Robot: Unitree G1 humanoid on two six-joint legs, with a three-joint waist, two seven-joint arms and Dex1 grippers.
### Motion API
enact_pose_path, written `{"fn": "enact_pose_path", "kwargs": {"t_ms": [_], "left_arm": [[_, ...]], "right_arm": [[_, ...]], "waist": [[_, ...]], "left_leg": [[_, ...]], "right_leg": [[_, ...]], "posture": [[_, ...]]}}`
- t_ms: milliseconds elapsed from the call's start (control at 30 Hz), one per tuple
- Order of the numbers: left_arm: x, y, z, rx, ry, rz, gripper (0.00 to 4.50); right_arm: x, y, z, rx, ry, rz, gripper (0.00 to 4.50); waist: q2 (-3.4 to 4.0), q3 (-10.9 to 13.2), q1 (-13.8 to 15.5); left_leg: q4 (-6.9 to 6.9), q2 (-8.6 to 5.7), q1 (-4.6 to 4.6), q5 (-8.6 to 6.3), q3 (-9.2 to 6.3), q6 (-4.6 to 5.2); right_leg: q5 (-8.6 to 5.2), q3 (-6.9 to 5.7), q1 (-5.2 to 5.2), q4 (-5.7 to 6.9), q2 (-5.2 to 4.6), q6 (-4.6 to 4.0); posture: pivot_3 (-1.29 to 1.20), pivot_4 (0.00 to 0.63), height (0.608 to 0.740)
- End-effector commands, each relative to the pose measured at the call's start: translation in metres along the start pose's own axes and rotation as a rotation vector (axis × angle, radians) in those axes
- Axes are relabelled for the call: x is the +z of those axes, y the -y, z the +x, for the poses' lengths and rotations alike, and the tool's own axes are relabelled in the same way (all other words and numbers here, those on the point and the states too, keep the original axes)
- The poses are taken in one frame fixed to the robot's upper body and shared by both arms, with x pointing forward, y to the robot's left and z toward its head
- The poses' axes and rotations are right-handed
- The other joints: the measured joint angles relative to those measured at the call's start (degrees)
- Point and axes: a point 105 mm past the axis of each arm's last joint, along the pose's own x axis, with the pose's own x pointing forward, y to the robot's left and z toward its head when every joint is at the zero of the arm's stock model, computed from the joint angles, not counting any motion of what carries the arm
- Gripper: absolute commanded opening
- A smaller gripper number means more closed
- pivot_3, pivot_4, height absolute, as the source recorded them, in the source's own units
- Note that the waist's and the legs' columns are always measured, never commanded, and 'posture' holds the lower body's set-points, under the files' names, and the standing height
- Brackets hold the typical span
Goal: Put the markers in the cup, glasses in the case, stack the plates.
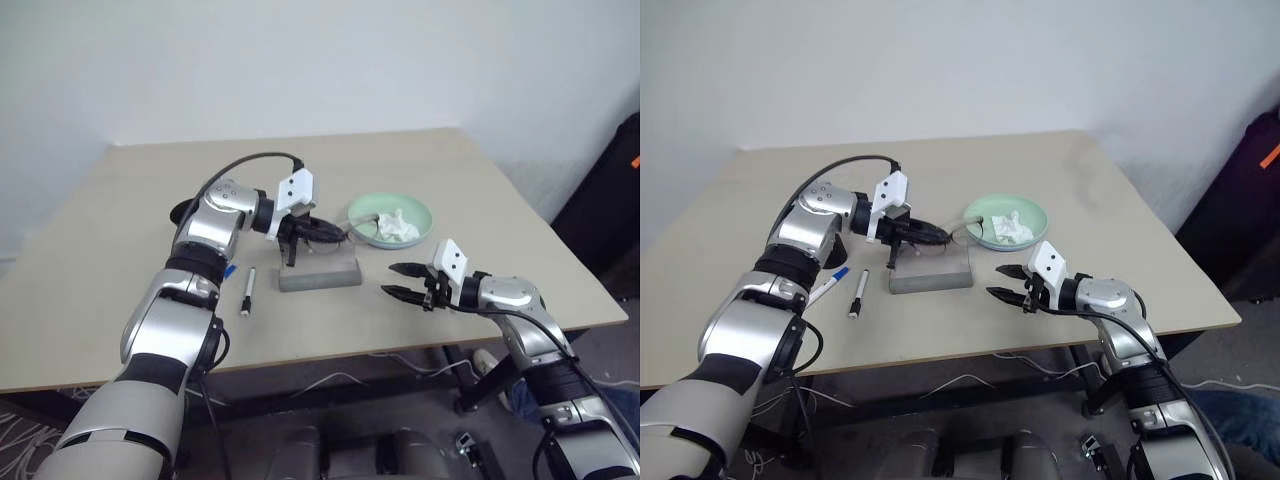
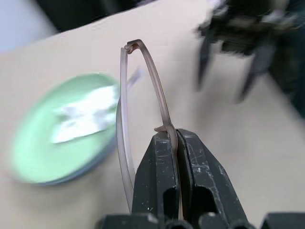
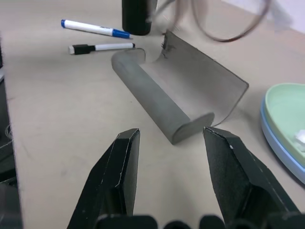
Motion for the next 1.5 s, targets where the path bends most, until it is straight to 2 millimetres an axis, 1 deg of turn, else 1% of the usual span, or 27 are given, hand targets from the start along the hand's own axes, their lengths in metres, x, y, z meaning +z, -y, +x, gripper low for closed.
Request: {"fn": "enact_pose_path", "kwargs": {"t_ms": [33, 67, 100, 233, 300, 400, 533, 667, 933, 1033, 1167, 1233, 1367, 1500], "left_arm": [[-0.002, -0.009, -0.001, 0.061, -0.046, 0.087, 0.02], [-0.006, -0.008, -0.001, 0.062, -0.061, 0.095, 0.02], [-0.009, -0.007, 0.0, 0.057, -0.076, 0.091, 0.02], [-0.023, 0.0, 0.003, 0.011, -0.135, 0.07, 0.02], [-0.03, 0.004, 0.003, -0.01, -0.171, 0.059, 0.02], [-0.039, 0.01, 0.004, -0.042, -0.213, 0.043, 0.02], [-0.044, 0.016, 0.01, -0.068, -0.22, 0.008, 0.02], [-0.048, 0.021, 0.014, -0.096, -0.221, -0.044, 0.02], [-0.051, 0.024, 0.017, -0.106, -0.22, -0.111, 0.02], [-0.051, 0.023, 0.019, -0.088, -0.218, -0.108, 0.71], [-0.049, 0.018, 0.021, -0.04, -0.213, -0.064, 2.04], [-0.047, 0.015, 0.021, -0.018, -0.201, -0.056, 2.04], [-0.033, 0.004, 0.022, 0.041, -0.144, -0.034, 2.04], [-0.016, -0.015, 0.02, 0.164, -0.084, -0.005, 2.04]], "right_arm": [[0.016, 0.004, 0.001, -0.001, 0.042, -0.051, 2.3], [0.016, 0.003, 0.001, -0.001, 0.042, -0.052, 2.3], [0.016, 0.003, 0.001, 0.0, 0.042, -0.052, 2.3], [0.014, 0.002, -0.001, -0.005, 0.039, -0.049, 2.3], [0.014, 0.001, -0.001, -0.006, 0.038, -0.048, 2.3], [0.013, -0.001, -0.001, -0.008, 0.039, -0.046, 2.3], [0.014, -0.001, -0.001, -0.01, 0.04, -0.044, 2.3], [0.014, -0.002, 0.0, -0.011, 0.041, -0.043, 2.3], [0.013, -0.003, 0.001, -0.012, 0.04, -0.039, 2.3], [0.013, -0.004, 0.002, -0.012, 0.04, -0.037, 2.3], [0.012, -0.005, 0.002, -0.011, 0.04, -0.035, 2.3], [0.012, -0.005, 0.003, -0.011, 0.04, -0.034, 2.3], [0.012, -0.005, 0.003, -0.008, 0.041, -0.034, 2.3], [0.012, -0.005, 0.005, -0.004, 0.041, -0.034, 2.3]], "waist": [[-0.01, 0.0, -0.27], [-0.05, 0.02, -0.34], [-0.11, 0.06, -0.33], [-0.36, 0.2, -0.26], [-0.44, 0.25, -0.05], [-0.45, 0.26, 0.09], [-0.45, 0.26, 0.19], [-0.46, 0.26, 0.71], [-0.46, 0.26, 0.82], [-0.46, 0.26, 0.82], [-0.46, 0.26, 0.86], [-0.46, 0.26, 0.96], [-0.46, 0.26, 1.03], [-0.46, 0.26, 1.04]], "left_leg": [[0.16, 0.06, 0.02, 0.1, -0.01, 0.15], [0.31, 0.06, -0.04, 0.28, 0.0, 0.46], [0.33, -0.03, -0.08, 0.24, 0.06, 0.56], [0.57, -0.28, -0.16, -0.18, 0.57, 1.27], [0.82, -0.29, -0.16, -0.41, 0.9, 1.63], [1.0, -0.28, -0.16, -0.58, 1.26, 1.88], [1.02, -0.21, -0.15, -0.73, 1.46, 1.85], [1.04, -0.24, -0.15, -0.77, 1.61, 1.92], [1.03, -0.19, -0.18, -0.76, 1.71, 1.95], [1.05, -0.19, -0.18, -0.76, 1.73, 1.95], [1.05, -0.19, -0.18, -0.76, 1.73, 1.95], [1.05, -0.19, -0.18, -0.76, 1.74, 1.95], [1.05, -0.19, -0.18, -0.75, 1.76, 1.95], [1.05, -0.19, -0.18, -0.75, 1.77, 1.95]], "right_leg": [[-0.1, 0.0, 0.08, 0.01, 0.06, -0.19], [-0.13, 0.03, 0.07, 0.02, 0.12, -0.25], [-0.14, 0.13, 0.07, -0.02, 0.09, -0.26], [-0.13, 0.73, 0.02, -0.15, 0.0, -0.23], [-0.1, 1.01, 0.06, -0.17, -0.05, -0.04], [0.11, 1.34, 0.09, -0.41, -0.09, 0.26], [0.5, 1.47, 0.21, -0.96, -0.13, 0.31], [0.55, 1.54, 0.17, -0.98, -0.26, 0.35], [0.58, 1.67, 0.07, -0.94, -0.13, 0.34], [0.58, 1.71, 0.08, -0.94, -0.12, 0.33], [0.62, 1.73, 0.07, -0.94, -0.12, 0.38], [0.64, 1.74, 0.08, -0.94, -0.11, 0.42], [0.66, 1.77, 0.07, -0.93, -0.1, 0.43], [0.67, 1.79, 0.06, -0.93, -0.1, 0.44]], "posture": [[0.0, 0.0, 0.74], [0.0, 0.0, 0.74], [0.0, 0.0, 0.74], [0.0, 0.0, 0.74], [0.0, 0.0, 0.74], [0.0, 0.0, 0.74], [0.0, 0.0, 0.74], [0.0, 0.0, 0.74], [0.0, 0.0, 0.74], [0.0, 0.0, 0.74], [0.0, 0.0, 0.74], [0.0, 0.0, 0.74], [0.0, 0.0, 0.74], [0.0, 0.0, 0.74]]}}
